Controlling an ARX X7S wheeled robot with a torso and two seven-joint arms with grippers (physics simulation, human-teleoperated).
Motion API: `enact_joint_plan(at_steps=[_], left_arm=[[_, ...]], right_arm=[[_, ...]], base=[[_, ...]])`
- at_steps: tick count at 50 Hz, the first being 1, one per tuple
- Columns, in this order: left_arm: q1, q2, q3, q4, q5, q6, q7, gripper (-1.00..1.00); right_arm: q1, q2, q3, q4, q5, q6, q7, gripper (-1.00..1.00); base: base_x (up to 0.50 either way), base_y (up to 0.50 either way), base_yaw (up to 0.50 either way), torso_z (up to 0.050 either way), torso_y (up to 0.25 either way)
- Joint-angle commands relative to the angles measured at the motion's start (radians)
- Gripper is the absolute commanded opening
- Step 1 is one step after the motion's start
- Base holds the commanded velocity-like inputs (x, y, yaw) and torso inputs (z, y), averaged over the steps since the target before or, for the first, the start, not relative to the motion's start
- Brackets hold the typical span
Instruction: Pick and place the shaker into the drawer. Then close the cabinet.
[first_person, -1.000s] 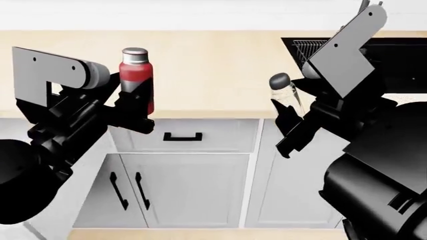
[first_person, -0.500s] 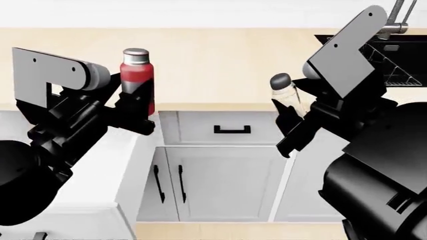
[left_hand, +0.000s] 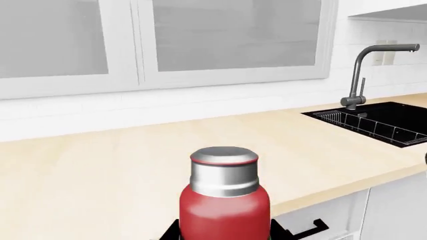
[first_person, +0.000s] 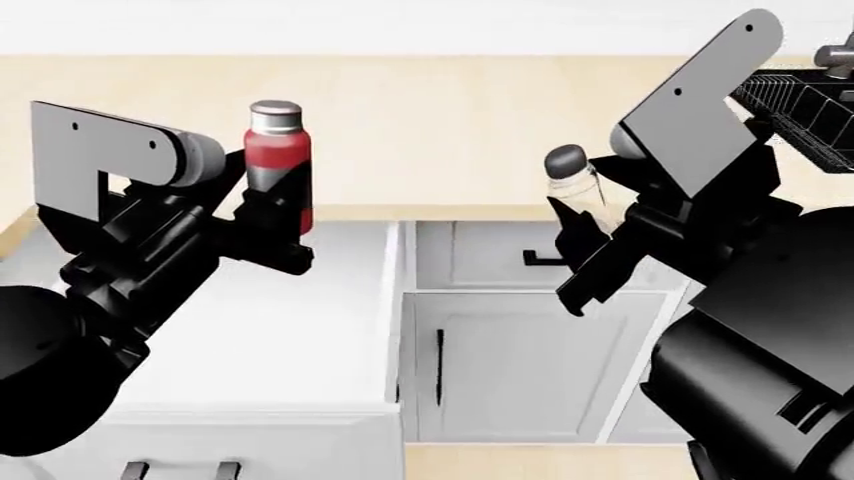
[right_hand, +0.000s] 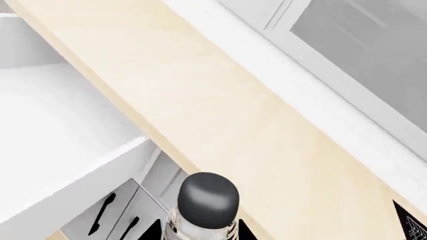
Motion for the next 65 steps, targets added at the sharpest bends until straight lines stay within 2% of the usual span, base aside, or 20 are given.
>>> enact_joint_plan(at_steps=[1, 13, 25, 32, 35, 38, 44, 48, 53, 61, 65], left_arm=[[0.003, 0.002, -0.001, 0.004, -0.006, 0.007, -0.008, -1.0], [0.01, 0.003, 0.002, 0.004, 0.001, 0.01, -0.004, -1.0], [0.001, 0.006, 0.005, 0.001, -0.002, 0.003, -0.006, -1.0], [-0.098, 0.033, 0.055, -0.069, 0.063, -0.078, 0.008, -1.0], [-0.214, 0.078, 0.158, -0.158, 0.227, -0.164, 0.083, -1.0], [-0.289, 0.111, 0.252, -0.235, 0.379, -0.188, 0.18, -1.0], [-0.347, 0.139, 0.464, -0.327, 0.642, -0.161, 0.372, -1.0], [-0.359, 0.157, 0.575, -0.399, 0.772, -0.124, 0.456, -1.0], [-0.379, 0.183, 0.618, -0.504, 0.796, -0.122, 0.54, -1.0], [-0.37, 0.172, 0.654, -0.593, 0.773, -0.138, 0.651, -1.0], [-0.365, 0.197, 0.668, -0.695, 0.802, -0.11, 0.67, -1.0]], right_arm=[[-0.005, -0.001, 0.005, -0.006, -0.008, 0.0, -0.001, -1.0], [-0.02, -0.015, 0.017, -0.016, -0.001, 0.0, -0.001, -1.0], [-0.019, -0.032, 0.038, 0.01, -0.009, 0.0, -0.001, -1.0], [-0.011, -0.033, 0.035, 0.041, -0.028, 0.0, -0.001, -1.0], [0.0, -0.034, 0.041, 0.05, -0.035, 0.0, -0.001, -1.0], [0.002, -0.032, 0.045, 0.049, -0.044, 0.0, -0.001, -1.0], [0.03, -0.034, 0.043, 0.052, -0.042, 0.0, -0.001, -1.0], [0.041, -0.032, 0.045, 0.052, -0.044, 0.0, -0.001, -1.0], [0.039, -0.027, 0.048, 0.047, -0.051, 0.0, -0.001, -1.0], [0.036, -0.032, 0.05, 0.045, -0.078, 0.0, -0.001, -1.0], [0.042, -0.031, 0.045, 0.046, -0.086, 0.0, -0.001, -1.0]], base=[[0.0, 0.5, 0.0, 0.0, 0.0], [0.26, 0.45, 0.0, 0.0, 0.0], [0.0, 0.0, 0.0, 0.0, 0.001], [0.0, 0.0, 0.0, 0.0, 0.0], [0.0, 0.0, 0.0, 0.0, 0.0], [0.0, 0.0, 0.0, 0.0, 0.0], [0.0, 0.0, 0.0, 0.0, 0.0], [0.0, 0.0, 0.0, 0.0, 0.0], [0.0, 0.0, 0.0, 0.002, 0.0], [0.0, 0.0, 0.0, 0.0, 0.0], [0.0, 0.0, 0.0, 0.0, 0.0]])
